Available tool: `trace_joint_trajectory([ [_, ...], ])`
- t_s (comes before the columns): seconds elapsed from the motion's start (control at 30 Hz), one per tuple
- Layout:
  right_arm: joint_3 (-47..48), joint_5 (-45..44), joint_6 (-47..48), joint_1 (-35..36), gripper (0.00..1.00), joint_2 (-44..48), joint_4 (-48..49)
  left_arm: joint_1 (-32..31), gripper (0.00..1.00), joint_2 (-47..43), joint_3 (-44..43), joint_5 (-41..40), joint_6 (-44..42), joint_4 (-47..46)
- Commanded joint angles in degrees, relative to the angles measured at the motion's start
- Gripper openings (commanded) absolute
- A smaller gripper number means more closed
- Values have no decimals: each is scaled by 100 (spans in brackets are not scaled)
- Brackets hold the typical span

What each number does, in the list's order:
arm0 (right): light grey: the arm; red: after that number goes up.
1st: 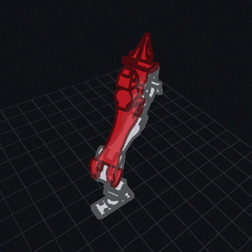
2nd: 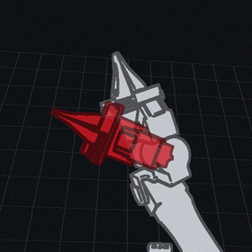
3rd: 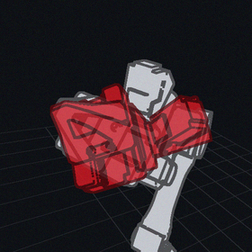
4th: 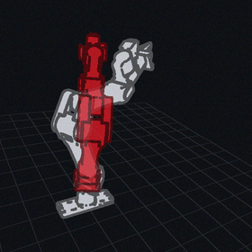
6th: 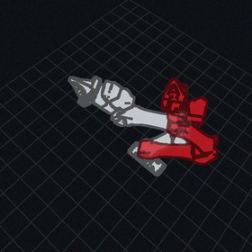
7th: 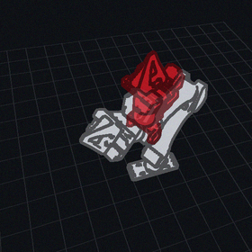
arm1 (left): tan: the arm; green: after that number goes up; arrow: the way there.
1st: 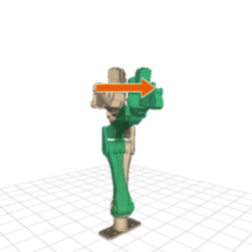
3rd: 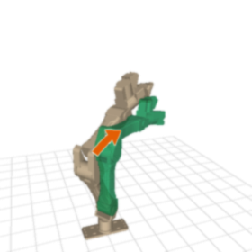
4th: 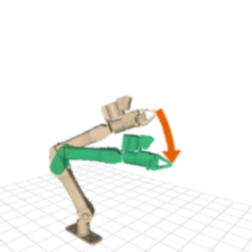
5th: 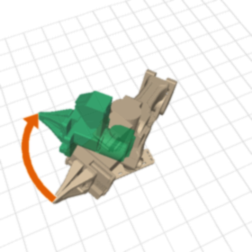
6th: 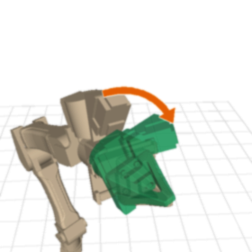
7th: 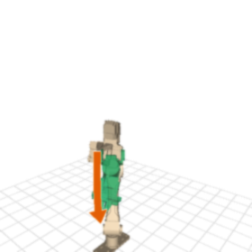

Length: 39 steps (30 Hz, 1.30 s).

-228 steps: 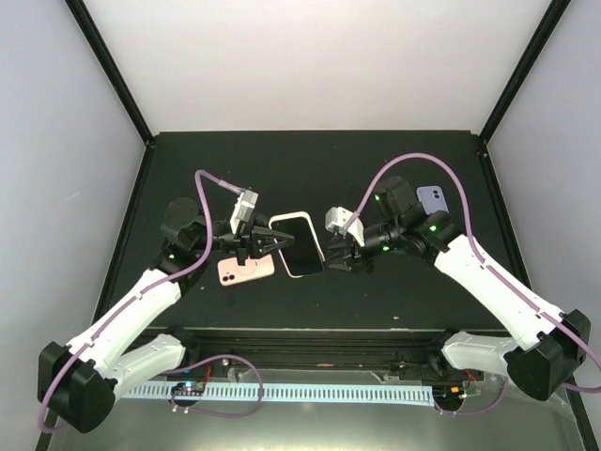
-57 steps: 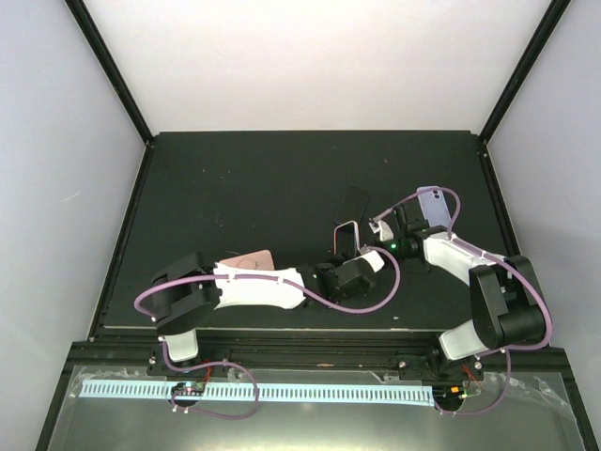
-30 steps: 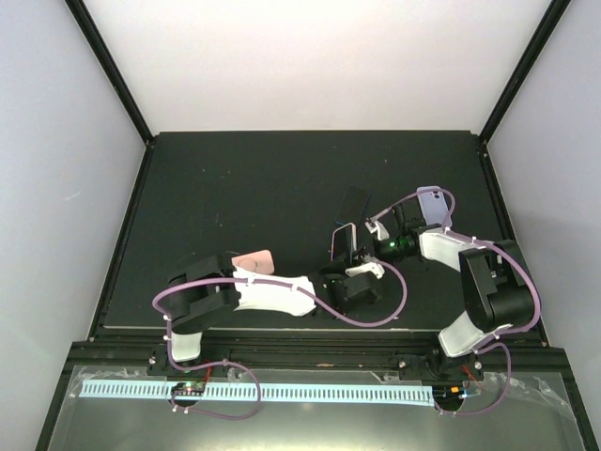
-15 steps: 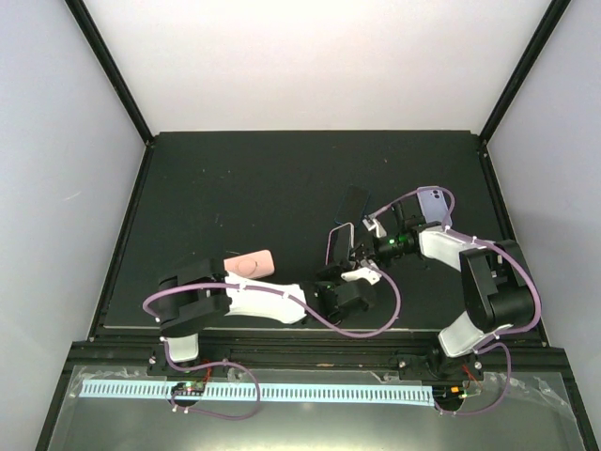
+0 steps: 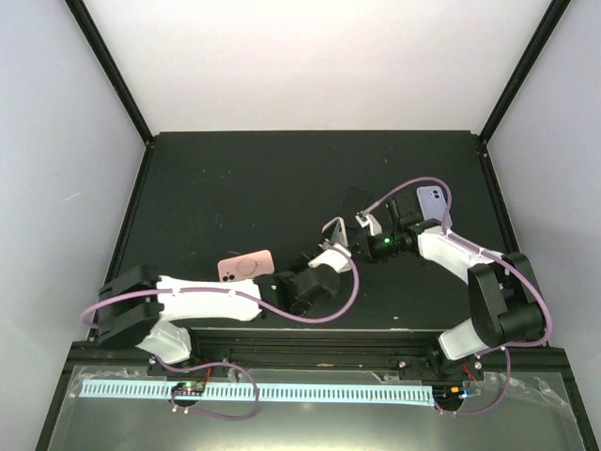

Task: Take the phone out of the phone case
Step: Remove the phone case from the phone, then place the phone case at the center of the board.

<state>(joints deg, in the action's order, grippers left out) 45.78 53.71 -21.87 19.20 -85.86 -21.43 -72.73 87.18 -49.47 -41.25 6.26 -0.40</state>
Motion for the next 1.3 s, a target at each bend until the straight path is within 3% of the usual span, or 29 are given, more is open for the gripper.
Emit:
trace_joint_trajectory([
  [0.0, -38, -2208, 704, -189, 1, -192, -473, 185, 1, -1132, 189, -620, 551, 118],
  [0.33, 466, -2550, 963, -293, 1, 200, -730, 391, 2, -2876, 815, -117, 591, 120],
  [0.47, 768, -2960, 1329, -794, 1, 631, -904, 398, 2, -3255, 1013, 514, -108, 154],
  [0.67, 1127, -3405, 1916, -1475, 1, 807, -1000, 409, 2, -3346, 1155, 705, -413, 292],
  [1.27, 2879, -3328, 2696, -2308, 1, -1736, -2177, 424, 2, -3110, 1170, 326, -45, 455],
])
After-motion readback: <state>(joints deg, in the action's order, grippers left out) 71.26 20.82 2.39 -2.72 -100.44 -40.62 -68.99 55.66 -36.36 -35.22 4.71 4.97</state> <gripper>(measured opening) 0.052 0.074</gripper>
